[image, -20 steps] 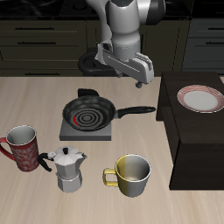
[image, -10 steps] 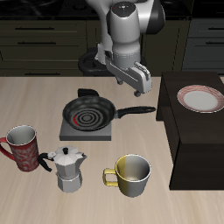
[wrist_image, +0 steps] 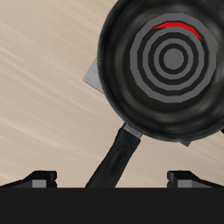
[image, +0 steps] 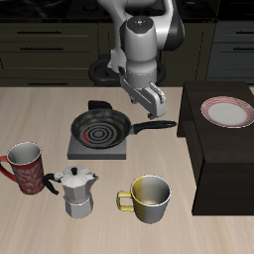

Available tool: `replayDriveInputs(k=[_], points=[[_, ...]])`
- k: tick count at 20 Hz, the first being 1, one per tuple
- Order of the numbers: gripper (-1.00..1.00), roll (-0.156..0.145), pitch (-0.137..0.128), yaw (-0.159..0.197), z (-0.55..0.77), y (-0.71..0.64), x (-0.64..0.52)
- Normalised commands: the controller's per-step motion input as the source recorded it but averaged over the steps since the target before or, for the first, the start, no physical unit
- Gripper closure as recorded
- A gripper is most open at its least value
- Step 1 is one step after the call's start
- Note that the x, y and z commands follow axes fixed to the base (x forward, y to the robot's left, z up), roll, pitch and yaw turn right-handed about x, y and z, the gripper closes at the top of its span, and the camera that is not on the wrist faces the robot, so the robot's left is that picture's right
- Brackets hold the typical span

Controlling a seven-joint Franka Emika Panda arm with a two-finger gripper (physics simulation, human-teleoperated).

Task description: Place the frying pan on the top layer of the shelf and turn off the stove

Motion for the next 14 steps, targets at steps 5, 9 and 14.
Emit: replayDriveInputs(k=[5,9,14], points=[[-1.00,0.014,0.025,-0.039,-0.25,0.07,-0.04],[-1.00,0.010,0.021,-0.048,-0.24,0.07,-0.11],[-1.00,0.031,-0.013,-0.035,-0.08,0.13,-0.19]])
